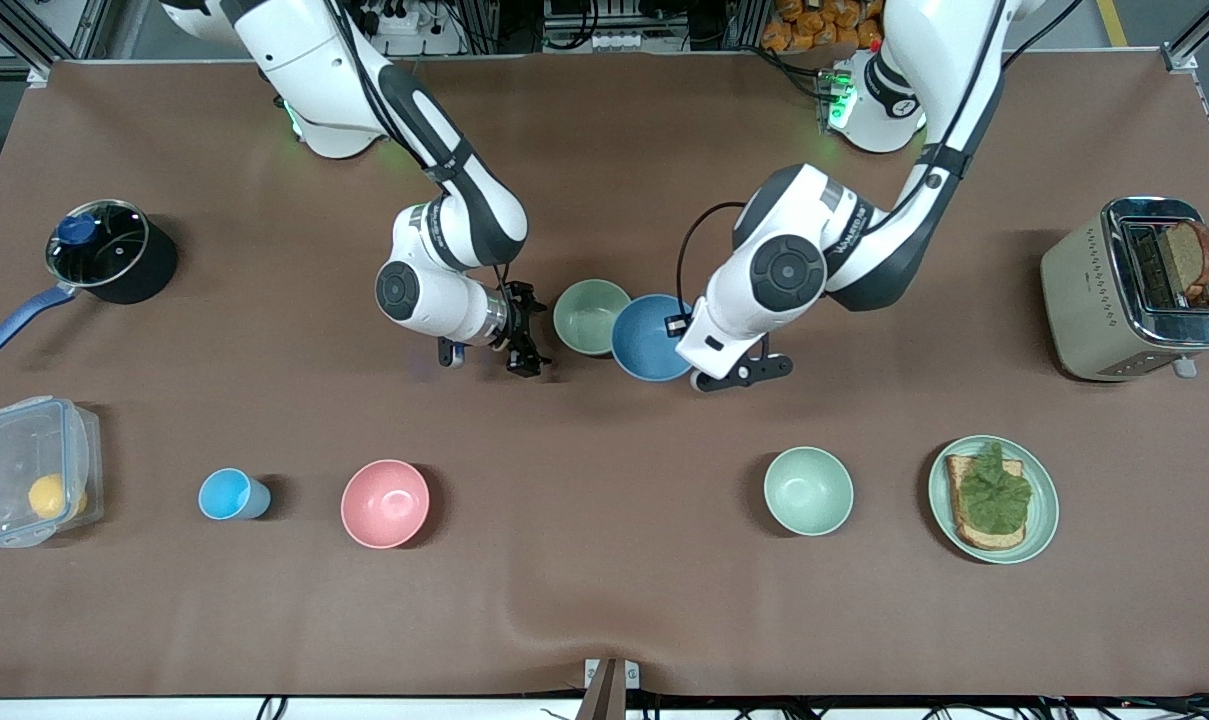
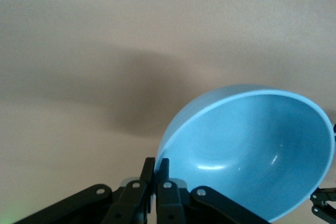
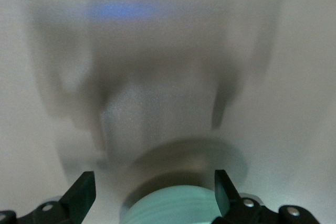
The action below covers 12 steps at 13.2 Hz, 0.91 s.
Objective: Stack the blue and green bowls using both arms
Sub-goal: 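Lower the blue bowl with the left gripper into the green bowl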
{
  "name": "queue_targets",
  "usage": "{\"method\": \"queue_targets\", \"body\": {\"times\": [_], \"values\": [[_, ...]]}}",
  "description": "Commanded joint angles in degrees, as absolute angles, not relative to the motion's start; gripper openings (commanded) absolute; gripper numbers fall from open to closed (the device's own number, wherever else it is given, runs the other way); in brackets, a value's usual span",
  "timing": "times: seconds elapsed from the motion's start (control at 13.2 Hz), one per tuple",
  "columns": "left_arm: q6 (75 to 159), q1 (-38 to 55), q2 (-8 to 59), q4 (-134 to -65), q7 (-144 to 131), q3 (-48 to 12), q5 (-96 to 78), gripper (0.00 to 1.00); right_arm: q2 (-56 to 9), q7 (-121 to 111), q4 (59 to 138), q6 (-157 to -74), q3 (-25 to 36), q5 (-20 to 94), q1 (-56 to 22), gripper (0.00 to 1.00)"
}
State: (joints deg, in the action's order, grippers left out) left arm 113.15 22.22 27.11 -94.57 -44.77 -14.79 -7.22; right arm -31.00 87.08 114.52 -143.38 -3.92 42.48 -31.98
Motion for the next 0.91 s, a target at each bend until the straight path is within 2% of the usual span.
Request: {"method": "queue_targets", "body": {"times": [0.0, 0.23, 0.84], "values": [[113.81, 24.51, 27.07, -95.18, -47.81, -14.33, -8.53, 0.00, -30.23, 86.75, 115.23, -144.14, -4.04, 43.95, -32.26, 1.00], [118.46, 26.18, 26.98, -98.08, -48.87, -14.41, -8.70, 0.00, -30.23, 86.84, 115.22, -144.14, -4.13, 43.95, -32.87, 1.00], [124.27, 30.40, 28.82, -100.11, -51.67, -14.94, -10.11, 0.00, -30.06, 86.75, 115.31, -143.97, -4.04, 43.95, -32.96, 1.00]]}}
